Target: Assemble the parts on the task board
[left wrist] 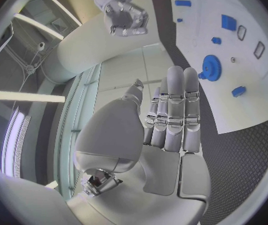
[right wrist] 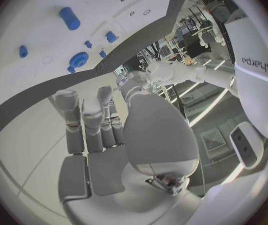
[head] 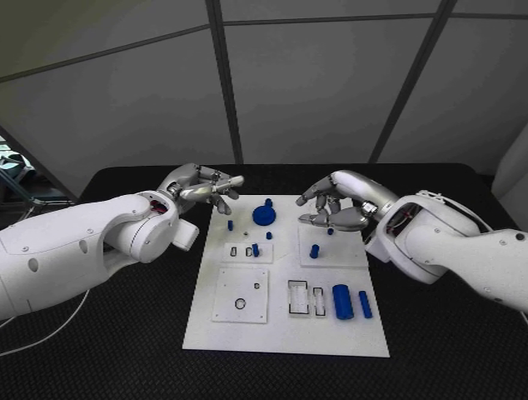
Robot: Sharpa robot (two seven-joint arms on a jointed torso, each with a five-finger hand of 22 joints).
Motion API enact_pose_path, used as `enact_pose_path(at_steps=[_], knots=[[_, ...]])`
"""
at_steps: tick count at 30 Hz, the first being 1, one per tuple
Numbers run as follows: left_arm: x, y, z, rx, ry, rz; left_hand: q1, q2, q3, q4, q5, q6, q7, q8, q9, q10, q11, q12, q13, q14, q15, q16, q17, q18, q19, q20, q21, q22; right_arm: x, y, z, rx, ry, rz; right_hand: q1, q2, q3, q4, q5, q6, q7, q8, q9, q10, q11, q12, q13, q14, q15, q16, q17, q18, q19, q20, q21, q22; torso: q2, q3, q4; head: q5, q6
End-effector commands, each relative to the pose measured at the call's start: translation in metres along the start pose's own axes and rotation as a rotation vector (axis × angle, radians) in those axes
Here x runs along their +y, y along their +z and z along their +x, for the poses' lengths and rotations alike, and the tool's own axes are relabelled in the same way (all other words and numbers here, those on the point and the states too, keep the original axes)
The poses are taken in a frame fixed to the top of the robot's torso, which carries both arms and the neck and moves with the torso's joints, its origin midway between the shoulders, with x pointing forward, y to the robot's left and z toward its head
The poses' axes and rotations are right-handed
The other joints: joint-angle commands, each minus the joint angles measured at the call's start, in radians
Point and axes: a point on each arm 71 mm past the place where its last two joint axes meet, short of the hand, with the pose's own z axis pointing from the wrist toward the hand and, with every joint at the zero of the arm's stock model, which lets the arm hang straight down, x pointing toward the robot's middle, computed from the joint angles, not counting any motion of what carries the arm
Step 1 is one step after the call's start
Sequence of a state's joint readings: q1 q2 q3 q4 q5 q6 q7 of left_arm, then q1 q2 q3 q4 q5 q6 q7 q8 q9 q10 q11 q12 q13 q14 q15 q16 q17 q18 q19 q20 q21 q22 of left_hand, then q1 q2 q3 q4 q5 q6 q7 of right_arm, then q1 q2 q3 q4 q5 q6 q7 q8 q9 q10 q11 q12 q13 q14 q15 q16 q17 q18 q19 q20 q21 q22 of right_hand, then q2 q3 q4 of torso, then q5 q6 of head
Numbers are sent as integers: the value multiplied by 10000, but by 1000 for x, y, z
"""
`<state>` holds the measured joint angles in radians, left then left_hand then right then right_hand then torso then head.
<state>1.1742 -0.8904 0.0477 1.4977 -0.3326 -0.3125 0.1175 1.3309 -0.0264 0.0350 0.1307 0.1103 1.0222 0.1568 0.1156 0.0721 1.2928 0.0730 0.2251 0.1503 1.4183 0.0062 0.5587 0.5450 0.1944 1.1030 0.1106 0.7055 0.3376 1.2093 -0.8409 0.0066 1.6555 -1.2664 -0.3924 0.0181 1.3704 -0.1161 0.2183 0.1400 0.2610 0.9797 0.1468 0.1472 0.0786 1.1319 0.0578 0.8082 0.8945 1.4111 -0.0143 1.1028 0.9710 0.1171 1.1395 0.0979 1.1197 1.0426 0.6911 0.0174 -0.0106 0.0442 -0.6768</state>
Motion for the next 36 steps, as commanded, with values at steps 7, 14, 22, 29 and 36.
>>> enact_pose_path(at_steps=[7,14,22,29,36], knots=[[9,3,12,2593,5023,-3027,-467,151,-522,879,-24,367,-474,740,536,42,-455,5199,4764,130,-438,2798,2955,-823,1803,-367,4676,5628,-30,-11,-33,-596,2680,279,116,52,13,-127,28,68,-12,-65,-82,35,-24,-278,-402,44,-42,-984,-826,231,-24,-42,-621,-572,-310,55,-58,42,-36],[11,14,26,2869,6908,-4188,-831,257,-1211,1530,-33,296,-693,2068,1613,738,-595,10197,10125,164,-586,3009,3485,-1228,2807,-482,6668,8610,-42,-10,-40,-936,2702,635,66,56,-7,-107,234,40,2,-109,-93,3,-13,-314,-484,100,-35,-1128,-861,243,-3,-38,-790,-700,-407,76,-30,28,-75],[14,23,44,3103,7823,-4752,-1231,377,-1934,1563,-72,-319,-786,3340,2838,809,-691,10761,10799,187,-630,2930,3620,-1446,3422,-557,7377,9874,-47,-8,-41,-922,2585,778,53,74,-8,-96,302,41,-1,-116,-92,38,-17,-276,-477,147,-40,-1119,-815,232,68,-41,-769,-663,-402,82,-34,113,-110],[15,28,54,3323,8124,-4968,-1165,500,-2063,1565,-59,-609,-794,3667,3220,714,-687,10676,10732,196,-633,2898,3663,-1502,3625,-582,7534,10178,-50,-6,-40,-877,2526,890,66,86,11,-104,523,47,-3,-129,-90,52,-24,-262,-507,209,-49,-1169,-799,229,136,-51,-814,-685,-386,84,-29,149,-167],[17,31,60,3501,8313,-5220,-1151,538,-2087,1565,-59,-665,-794,3729,3295,722,-687,10692,10758,197,-635,2883,3665,-1524,3687,-586,7589,10287,-52,-6,-40,-804,2444,968,63,83,9,-102,532,46,-3,-131,-91,49,-23,-267,-514,210,-49,-1178,-805,230,137,-51,-819,-689,-369,78,-38,186,-236]])
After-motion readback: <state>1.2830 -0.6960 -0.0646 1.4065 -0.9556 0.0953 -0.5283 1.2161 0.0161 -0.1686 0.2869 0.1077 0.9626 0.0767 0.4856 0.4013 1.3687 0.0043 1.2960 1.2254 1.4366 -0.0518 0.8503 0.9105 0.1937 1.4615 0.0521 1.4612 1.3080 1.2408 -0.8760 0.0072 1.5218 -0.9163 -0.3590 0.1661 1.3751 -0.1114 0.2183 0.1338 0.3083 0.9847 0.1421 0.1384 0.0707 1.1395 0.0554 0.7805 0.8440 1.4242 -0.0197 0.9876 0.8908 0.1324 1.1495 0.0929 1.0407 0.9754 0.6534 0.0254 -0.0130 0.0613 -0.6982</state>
